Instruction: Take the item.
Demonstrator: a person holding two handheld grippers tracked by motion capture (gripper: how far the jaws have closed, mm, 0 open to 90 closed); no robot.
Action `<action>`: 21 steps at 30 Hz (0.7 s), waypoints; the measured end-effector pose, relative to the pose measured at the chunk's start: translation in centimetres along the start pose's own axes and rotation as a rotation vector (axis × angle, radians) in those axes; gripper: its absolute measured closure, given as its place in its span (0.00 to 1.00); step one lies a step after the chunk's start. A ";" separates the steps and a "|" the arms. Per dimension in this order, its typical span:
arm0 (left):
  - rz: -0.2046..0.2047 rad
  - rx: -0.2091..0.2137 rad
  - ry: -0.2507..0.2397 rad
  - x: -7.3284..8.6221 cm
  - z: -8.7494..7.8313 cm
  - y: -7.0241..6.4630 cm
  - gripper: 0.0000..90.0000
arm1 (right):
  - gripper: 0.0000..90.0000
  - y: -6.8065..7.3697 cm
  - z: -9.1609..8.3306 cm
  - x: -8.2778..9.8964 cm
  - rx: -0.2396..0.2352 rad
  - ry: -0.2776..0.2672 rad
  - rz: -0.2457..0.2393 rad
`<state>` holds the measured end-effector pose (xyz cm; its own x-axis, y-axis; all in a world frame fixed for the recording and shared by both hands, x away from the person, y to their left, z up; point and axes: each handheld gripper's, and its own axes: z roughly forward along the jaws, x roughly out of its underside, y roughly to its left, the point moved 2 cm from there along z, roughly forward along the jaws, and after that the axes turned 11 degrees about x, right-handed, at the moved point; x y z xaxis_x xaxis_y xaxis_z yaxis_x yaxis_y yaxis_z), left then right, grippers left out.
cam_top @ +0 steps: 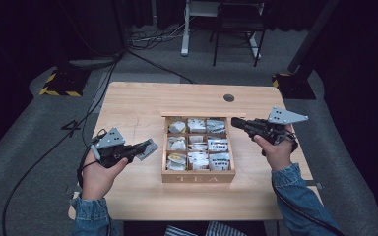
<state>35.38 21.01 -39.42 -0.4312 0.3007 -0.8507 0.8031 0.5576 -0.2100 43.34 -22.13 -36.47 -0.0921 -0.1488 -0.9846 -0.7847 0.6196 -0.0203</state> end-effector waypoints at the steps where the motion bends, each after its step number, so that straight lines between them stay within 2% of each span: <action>1: -0.010 -0.010 0.000 0.2 0.0 0.2 0.99 | 1.00 0.0 0.1 0.0 -0.001 0.001 -0.001; 5: -0.055 -0.028 0.007 1.3 0.2 1.7 0.99 | 1.00 0.2 0.2 0.2 -0.004 0.006 -0.003; 9: -0.091 -0.064 0.041 2.3 0.4 2.8 0.99 | 1.00 0.3 0.4 0.3 -0.006 0.012 -0.008; 15: -0.138 -0.062 0.053 3.5 0.8 4.1 0.99 | 1.00 0.4 0.4 0.3 -0.008 0.015 -0.009; 21: -0.178 -0.098 0.083 4.8 1.3 5.6 0.99 | 1.00 0.5 0.3 0.5 -0.007 0.017 -0.010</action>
<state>38.32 24.57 -45.32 -0.5981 0.2512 -0.7610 0.6695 0.6786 -0.3022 43.05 -21.66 -37.00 -0.0949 -0.1679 -0.9812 -0.7897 0.6128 -0.0285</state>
